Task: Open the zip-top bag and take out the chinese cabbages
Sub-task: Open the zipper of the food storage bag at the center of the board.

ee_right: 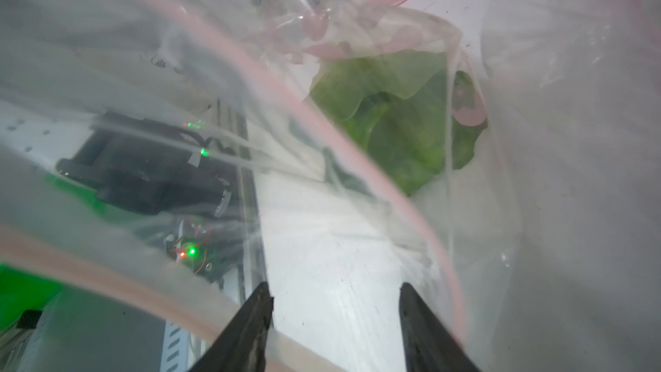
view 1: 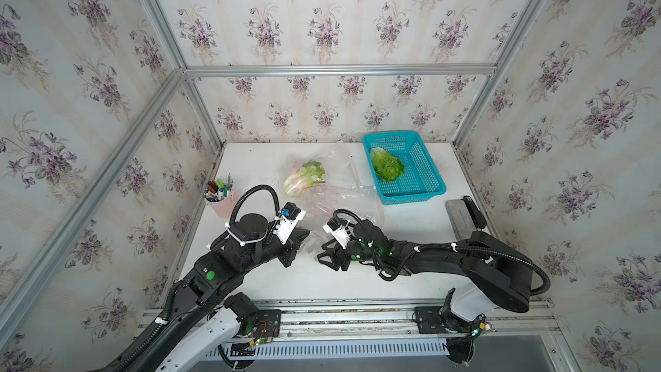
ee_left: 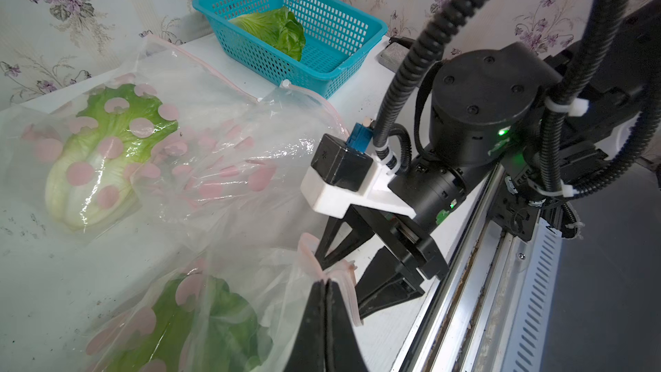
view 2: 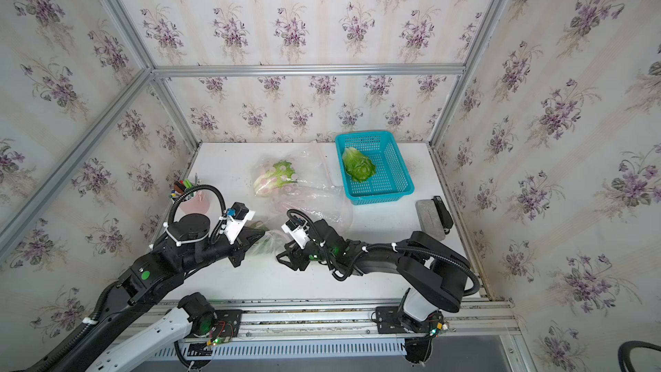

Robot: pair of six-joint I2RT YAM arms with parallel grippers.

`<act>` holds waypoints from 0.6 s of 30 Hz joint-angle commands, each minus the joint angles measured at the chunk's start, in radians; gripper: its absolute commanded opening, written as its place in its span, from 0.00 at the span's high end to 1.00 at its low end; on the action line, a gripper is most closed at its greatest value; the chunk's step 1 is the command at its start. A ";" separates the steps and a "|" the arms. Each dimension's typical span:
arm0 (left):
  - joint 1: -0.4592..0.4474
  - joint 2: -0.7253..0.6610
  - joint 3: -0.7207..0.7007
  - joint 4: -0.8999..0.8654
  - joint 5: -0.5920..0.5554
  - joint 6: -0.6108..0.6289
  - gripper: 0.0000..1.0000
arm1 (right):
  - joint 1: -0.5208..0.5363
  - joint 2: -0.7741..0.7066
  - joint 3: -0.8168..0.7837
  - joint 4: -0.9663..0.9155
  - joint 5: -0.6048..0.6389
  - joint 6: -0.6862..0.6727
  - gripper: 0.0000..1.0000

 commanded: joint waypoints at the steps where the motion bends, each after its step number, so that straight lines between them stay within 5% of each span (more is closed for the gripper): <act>1: 0.000 -0.006 -0.012 0.042 0.018 -0.021 1.00 | 0.001 0.034 0.028 0.095 0.014 0.054 0.41; 7: 0.000 -0.009 -0.028 0.048 0.022 -0.029 1.00 | 0.001 0.063 0.068 0.104 0.000 0.111 0.41; 18: -0.003 -0.016 -0.033 0.054 0.021 -0.033 1.00 | -0.058 0.129 0.137 0.097 0.188 0.189 0.40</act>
